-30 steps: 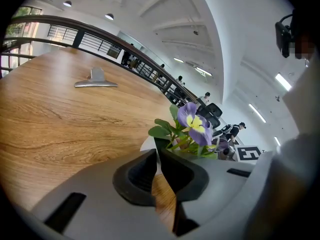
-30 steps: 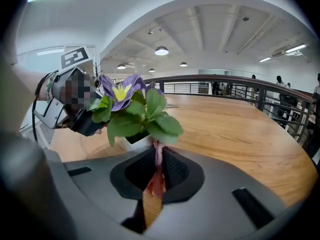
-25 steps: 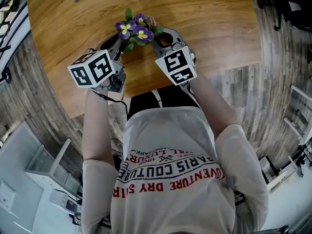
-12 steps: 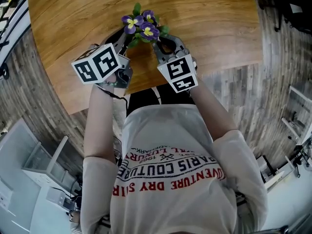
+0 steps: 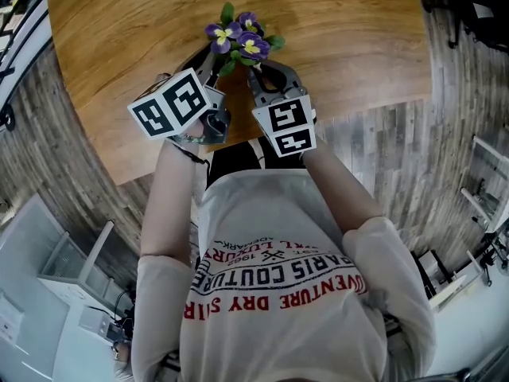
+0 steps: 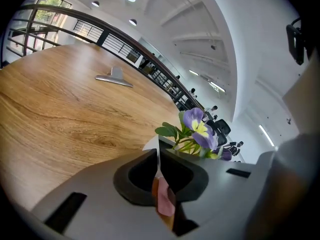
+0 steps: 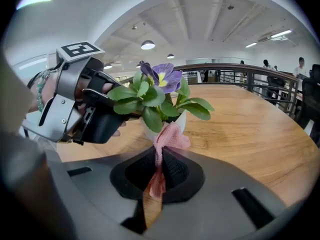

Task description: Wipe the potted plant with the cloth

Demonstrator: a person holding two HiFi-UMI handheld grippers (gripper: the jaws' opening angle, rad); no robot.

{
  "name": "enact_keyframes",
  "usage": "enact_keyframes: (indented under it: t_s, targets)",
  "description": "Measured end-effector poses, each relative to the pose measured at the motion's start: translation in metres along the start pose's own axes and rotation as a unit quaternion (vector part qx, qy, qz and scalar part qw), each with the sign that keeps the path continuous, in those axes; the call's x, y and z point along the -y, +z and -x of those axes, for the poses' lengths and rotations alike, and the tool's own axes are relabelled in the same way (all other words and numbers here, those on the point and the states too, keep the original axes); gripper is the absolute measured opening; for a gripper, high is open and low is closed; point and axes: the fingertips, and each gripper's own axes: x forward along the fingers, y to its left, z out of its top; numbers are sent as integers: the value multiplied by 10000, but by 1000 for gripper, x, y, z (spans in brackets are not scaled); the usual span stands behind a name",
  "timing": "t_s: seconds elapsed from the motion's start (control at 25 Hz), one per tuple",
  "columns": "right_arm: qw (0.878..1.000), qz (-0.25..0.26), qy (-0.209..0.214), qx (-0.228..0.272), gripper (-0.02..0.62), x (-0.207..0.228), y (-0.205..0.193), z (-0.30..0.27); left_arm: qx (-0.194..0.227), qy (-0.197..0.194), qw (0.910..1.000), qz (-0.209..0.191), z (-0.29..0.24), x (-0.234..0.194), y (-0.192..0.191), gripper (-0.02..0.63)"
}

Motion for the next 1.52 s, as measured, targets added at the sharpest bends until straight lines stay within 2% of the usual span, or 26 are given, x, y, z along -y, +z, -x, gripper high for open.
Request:
enact_keyframes:
  t_s: [0.2, 0.6, 0.76, 0.96, 1.16, 1.28, 1.4, 1.52]
  targets:
    - [10000, -69, -28, 50, 43, -7, 7, -4, -74, -92, 9999, 126, 1, 7, -6, 32]
    - [9973, 182, 679, 201, 43, -31, 14, -2, -231, -260, 9994, 86, 0, 7, -4, 34]
    - [9988, 261, 403, 31, 43, -1, -2, 13, -257, -255, 9993, -52, -1, 4, -1, 35]
    - [9994, 73, -318, -91, 44, 47, -13, 35, -412, -419, 9978, -318, -6, 0, 0, 34]
    - [9975, 375, -601, -3, 44, 75, 8, 47, -701, -489, 9940, -686, -6, 2, 1, 34]
    - [9967, 734, -351, 42, 44, 83, 27, 38, -798, -487, 9921, -840, -6, 3, 0, 34]
    - [9940, 1077, 209, 33, 43, 83, 44, 21, -824, -523, 9913, -879, -6, 4, -1, 34]
    - [9850, 1474, 885, -112, 43, 82, 49, 4, -837, -620, 9908, -862, -8, 3, 0, 34]
